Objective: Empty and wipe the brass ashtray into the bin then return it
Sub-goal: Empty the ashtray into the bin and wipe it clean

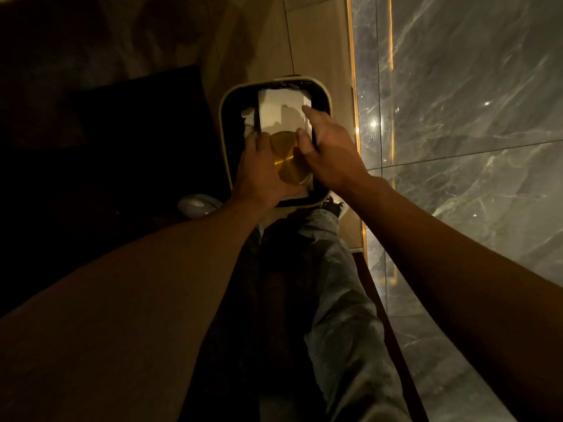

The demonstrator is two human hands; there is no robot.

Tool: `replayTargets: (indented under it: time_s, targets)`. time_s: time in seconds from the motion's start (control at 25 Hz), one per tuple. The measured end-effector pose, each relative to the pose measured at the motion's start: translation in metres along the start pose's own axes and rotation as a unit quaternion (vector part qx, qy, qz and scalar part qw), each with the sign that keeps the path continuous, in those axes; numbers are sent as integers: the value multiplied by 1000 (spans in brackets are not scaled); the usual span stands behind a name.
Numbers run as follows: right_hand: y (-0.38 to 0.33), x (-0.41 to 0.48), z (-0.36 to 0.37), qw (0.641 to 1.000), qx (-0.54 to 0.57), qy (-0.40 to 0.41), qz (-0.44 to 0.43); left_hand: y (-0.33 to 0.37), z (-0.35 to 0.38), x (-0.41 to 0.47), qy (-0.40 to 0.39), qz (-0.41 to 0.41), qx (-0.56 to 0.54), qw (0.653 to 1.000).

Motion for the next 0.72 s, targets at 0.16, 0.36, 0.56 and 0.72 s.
replayTargets:
  time_s: [0.16,0.36,0.56,0.72]
  targets:
    - [17,-24,4,992,122,10,20,8,9,-6,0,-25,-25,999]
    - [33,-51,7,944,317,9,93,12,30,-33,-39,-63,-139,988]
    - [42,-88,-9,925,362,-16,115,31,45,-76,-38,-121,-336,933]
    - [29,-120,-32,915,387,3,117,54,49,-110,-68,-139,-528,835]
Point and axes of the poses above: each hand's wrist, its own x-axis towards the middle knuckle, its own z-axis out of the palm, y = z × x, the point moved 5 cm from there along x, towards the middle knuckle, and after that the axes turned 13 degrees about -y, right-handed, at the moved point
